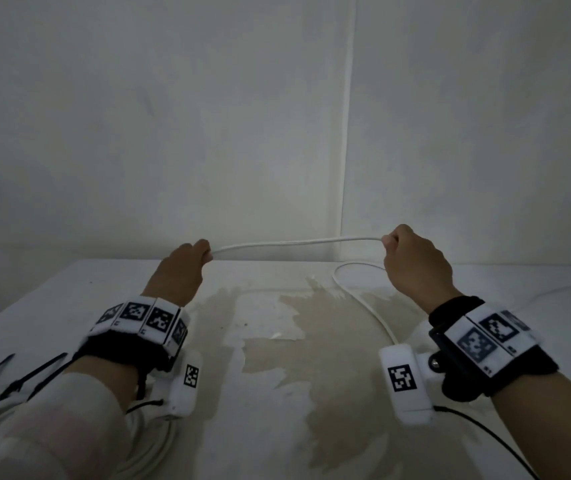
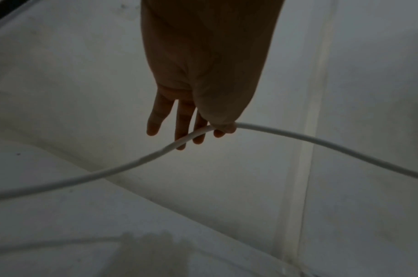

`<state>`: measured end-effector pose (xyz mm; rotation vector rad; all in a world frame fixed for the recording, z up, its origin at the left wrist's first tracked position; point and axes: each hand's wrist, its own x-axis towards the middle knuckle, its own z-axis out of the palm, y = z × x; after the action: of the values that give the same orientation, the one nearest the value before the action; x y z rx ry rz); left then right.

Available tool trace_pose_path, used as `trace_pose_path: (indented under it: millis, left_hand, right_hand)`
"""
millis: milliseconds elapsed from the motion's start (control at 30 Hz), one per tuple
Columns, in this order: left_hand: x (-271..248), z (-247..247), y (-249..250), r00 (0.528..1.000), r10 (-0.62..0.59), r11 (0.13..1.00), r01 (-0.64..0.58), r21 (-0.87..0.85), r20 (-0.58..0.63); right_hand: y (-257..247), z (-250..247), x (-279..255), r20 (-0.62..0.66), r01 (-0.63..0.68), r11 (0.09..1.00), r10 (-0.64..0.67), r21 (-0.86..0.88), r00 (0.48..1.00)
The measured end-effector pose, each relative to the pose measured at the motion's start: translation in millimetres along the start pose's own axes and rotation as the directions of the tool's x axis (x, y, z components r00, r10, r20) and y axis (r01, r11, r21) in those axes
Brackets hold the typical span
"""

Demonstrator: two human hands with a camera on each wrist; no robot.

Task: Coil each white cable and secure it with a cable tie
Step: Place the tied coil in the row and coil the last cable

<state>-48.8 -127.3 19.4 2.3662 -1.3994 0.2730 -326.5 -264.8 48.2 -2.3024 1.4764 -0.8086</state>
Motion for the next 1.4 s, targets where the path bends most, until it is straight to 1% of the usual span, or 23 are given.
trace_pose_path:
  millis: [67,133,200,300,367,400,433,500,567,633,700,800,900,967,1033,1100,1133,1200,1267,1300,1333,1367,1400]
  left_hand:
    - [0.3,-6.0,2.4,0.998,-0.001,0.999,-0.001,-0.04,-0.064]
    - [-0.1,-16.0,10.3,0.991,0.0,0.996,-0.012,-0.088,-0.133]
    - [-0.5,-25.8,21.2,0.982,0.04,0.992,-0.06,-0.107,-0.183]
    - [-1.8,-36.0,35.9,0.955,0.15,0.982,-0.173,-0.071,-0.256]
    - [-2.8,-40.4,44.8,0.93,0.219,0.969,-0.242,-0.041,-0.295]
    - [-3.3,-42.3,49.9,0.914,0.261,0.959,-0.282,-0.025,-0.311]
    - [-4.7,-43.8,55.4,0.896,0.306,0.946,-0.325,-0.007,-0.321]
    - [-8.1,-46.8,65.6,0.86,0.383,0.918,-0.396,0.031,-0.337]
    - [-11.7,-48.6,70.3,0.846,0.409,0.906,-0.421,0.04,-0.341]
    - [-15.4,-50.0,67.6,0.853,0.407,0.905,-0.425,0.018,-0.326]
    - [-17.6,-51.4,57.1,0.878,0.365,0.92,-0.391,-0.024,-0.31]
    - [-19.8,-53.5,31.6,0.941,0.213,0.961,-0.25,-0.116,-0.264]
    - [-27.1,-54.6,15.3,0.981,0.081,0.976,-0.114,-0.185,-0.177]
    - [-32.0,-54.0,11.8,0.992,0.0,0.952,-0.039,-0.304,-0.127]
    - [-35.4,-53.4,13.8,0.992,-0.055,0.916,0.004,-0.401,-0.116]
    - [-35.8,-52.9,14.3,0.988,-0.092,0.911,0.033,-0.411,-0.124]
    - [-36.8,-53.6,15.5,0.984,-0.113,0.911,0.049,-0.409,-0.134]
    - [-38.1,-53.3,17.9,0.973,-0.176,0.868,0.08,-0.49,-0.152]
    - [-43.1,-56.1,24.0,0.965,-0.212,0.739,0.054,-0.672,-0.156]
    - [-45.7,-59.1,28.2,0.962,-0.219,0.672,0.025,-0.74,-0.165]
    - [-47.5,-62.1,33.3,0.958,-0.219,0.626,-0.006,-0.779,-0.183]
    - [-48.1,-64.5,37.9,0.953,-0.213,0.615,-0.04,-0.788,-0.215]
    - [-48.7,-66.0,42.8,0.943,-0.209,0.628,-0.073,-0.774,-0.259]
  right_hand:
    - [2.6,-4.0,0.0,-0.015,-0.01,1.0,0.01,-0.008,1.0]
    - [5.8,-6.6,0.6,-0.013,-0.008,0.999,0.007,-0.053,1.0]
    - [7.4,-6.4,0.4,0.065,0.021,0.994,-0.013,-0.111,0.998]
    - [1.3,1.7,-0.8,0.253,0.147,0.97,-0.096,-0.193,0.963]
    - [-13.0,7.4,-3.4,0.274,0.279,0.92,-0.203,-0.275,0.94]
    - [-22.5,9.4,-4.5,0.27,0.344,0.898,-0.272,-0.273,0.924]
    - [-32.3,10.9,-6.3,0.266,0.403,0.887,-0.342,-0.224,0.901]
    - [-51.7,12.7,-9.1,0.221,0.473,0.881,-0.455,-0.034,0.863]
    - [-63.6,11.0,-9.8,0.085,0.531,0.835,-0.545,0.142,0.834]
    - [-66.3,4.1,-6.1,-0.045,0.582,0.792,-0.585,0.182,0.81]
    - [-62.1,-5.5,0.0,-0.129,0.599,0.782,-0.585,0.175,0.801]
    - [-48.0,-21.4,11.2,-0.221,0.584,0.796,-0.548,0.156,0.806]
    - [-29.8,-33.8,22.8,-0.312,0.562,0.816,-0.503,0.137,0.806]
    - [-22.6,-40.0,28.8,-0.36,0.545,0.829,-0.472,0.13,0.805]
    - [-18.9,-44.5,33.8,-0.391,0.524,0.843,-0.445,0.12,0.805]
    - [-18.6,-46.2,36.6,-0.423,0.506,0.853,-0.415,0.128,0.806]
    - [-18.1,-44.5,37.6,-0.418,0.495,0.857,-0.402,0.14,0.815]
    - [-15.3,-34.3,37.0,-0.346,0.462,0.874,-0.392,0.148,0.852]
    - [-8.7,-17.7,35.8,-0.218,0.432,0.897,-0.405,0.095,0.888]
    - [-5.3,-9.2,33.6,-0.138,0.43,0.902,-0.421,0.042,0.897]
    - [-2.7,-1.1,29.7,-0.053,0.441,0.897,-0.441,-0.016,0.896]
    - [-1.5,6.6,24.9,0.032,0.457,0.886,-0.456,-0.076,0.889]
    - [-0.5,15.0,20.7,0.11,0.481,0.867,-0.47,-0.128,0.876]
